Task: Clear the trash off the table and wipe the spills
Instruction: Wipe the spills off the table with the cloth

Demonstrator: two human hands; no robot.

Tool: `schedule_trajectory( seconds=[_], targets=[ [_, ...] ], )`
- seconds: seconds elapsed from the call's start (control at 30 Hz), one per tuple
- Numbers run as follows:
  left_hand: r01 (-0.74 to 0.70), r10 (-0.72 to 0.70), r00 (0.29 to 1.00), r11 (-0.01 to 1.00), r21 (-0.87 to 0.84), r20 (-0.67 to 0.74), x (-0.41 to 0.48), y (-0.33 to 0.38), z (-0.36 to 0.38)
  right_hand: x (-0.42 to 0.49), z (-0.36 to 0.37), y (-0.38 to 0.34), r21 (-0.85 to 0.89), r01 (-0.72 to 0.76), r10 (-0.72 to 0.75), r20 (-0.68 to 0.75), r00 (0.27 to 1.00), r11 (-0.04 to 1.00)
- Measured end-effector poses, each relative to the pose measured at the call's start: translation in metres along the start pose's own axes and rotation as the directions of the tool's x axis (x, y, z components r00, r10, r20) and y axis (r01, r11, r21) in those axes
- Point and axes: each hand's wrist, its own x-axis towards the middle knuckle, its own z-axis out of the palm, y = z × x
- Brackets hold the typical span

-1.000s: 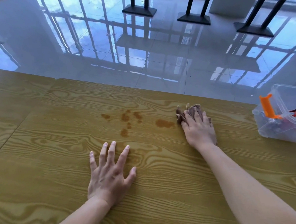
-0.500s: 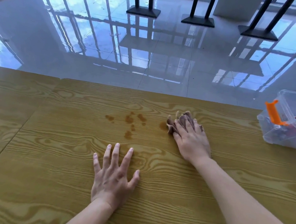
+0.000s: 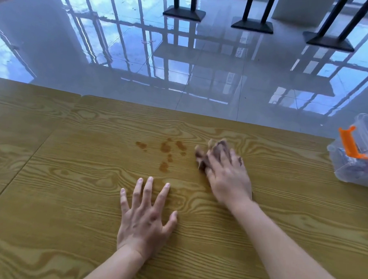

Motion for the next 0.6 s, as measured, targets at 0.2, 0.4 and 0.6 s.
schedule_trajectory(
  seconds=[0.2,0.4,0.6],
  targets=[
    [-0.007,0.007,1.000,1.000,-0.003,0.009,0.000,0.001,0.000,-0.067,0.017,0.023,-0.043,0.188,-0.190,-0.040,0.981,0.981],
    [0.008,-0.008,1.000,1.000,0.000,0.021,0.000,0.000,0.001,0.058,-0.011,-0.013,0.099,-0.189,0.183,0.066,0.981,0.977],
    [-0.002,0.002,1.000,1.000,-0.010,0.011,0.000,0.001,-0.001,-0.066,0.021,-0.009,-0.030,0.217,-0.218,-0.050,0.975,0.976]
  ],
)
